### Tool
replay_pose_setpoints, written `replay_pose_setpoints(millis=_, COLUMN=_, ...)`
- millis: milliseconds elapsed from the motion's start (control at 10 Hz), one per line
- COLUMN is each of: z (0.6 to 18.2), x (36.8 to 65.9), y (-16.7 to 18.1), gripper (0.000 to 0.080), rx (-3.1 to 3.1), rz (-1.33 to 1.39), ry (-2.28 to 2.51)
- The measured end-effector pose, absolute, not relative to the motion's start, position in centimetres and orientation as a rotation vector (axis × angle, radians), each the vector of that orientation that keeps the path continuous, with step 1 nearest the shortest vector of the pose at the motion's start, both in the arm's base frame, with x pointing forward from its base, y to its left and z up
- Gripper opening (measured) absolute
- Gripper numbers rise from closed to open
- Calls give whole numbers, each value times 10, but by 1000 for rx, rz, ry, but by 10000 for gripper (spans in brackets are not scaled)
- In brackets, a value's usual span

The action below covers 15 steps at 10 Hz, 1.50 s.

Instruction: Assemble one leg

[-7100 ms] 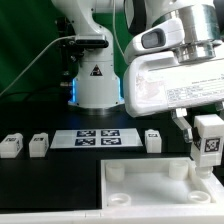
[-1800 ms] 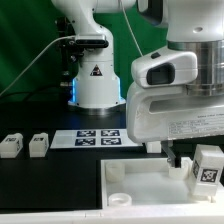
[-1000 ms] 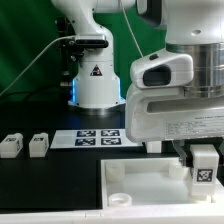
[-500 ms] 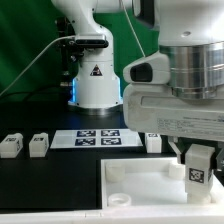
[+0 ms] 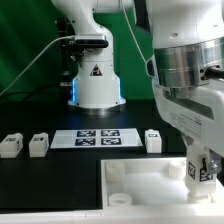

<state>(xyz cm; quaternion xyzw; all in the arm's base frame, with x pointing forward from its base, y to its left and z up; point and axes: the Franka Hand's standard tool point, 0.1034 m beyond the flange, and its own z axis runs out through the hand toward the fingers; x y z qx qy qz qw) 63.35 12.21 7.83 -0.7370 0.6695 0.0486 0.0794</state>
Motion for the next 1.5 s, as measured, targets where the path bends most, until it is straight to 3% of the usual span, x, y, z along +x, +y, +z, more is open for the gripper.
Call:
replay_pose_setpoints(millis=400, z=78, x=632, y=128, gripper=297, rx=-2017, rz=188, ry=2184)
replay_pose_setpoints(millis=500, z=77, x=631, y=129, gripper=386, rx=-2068, rz=191, ry=2139)
replay_pose_setpoints(millis=600, z=75, x=628, y=130, gripper=554, rx=-2131, rz=197, ry=2084)
replay_pose_setpoints(millis=700, z=74, x=628, y=127, gripper=554, rx=-2299, rz=179, ry=1890)
replay_pose_setpoints(millis=800, z=72, x=627, y=123, gripper=632, rx=-2433, rz=160, ry=1709)
replay_pose_setpoints(millis=1500, z=73, x=623, y=121, gripper=648, rx=-2992, rz=85, ry=540)
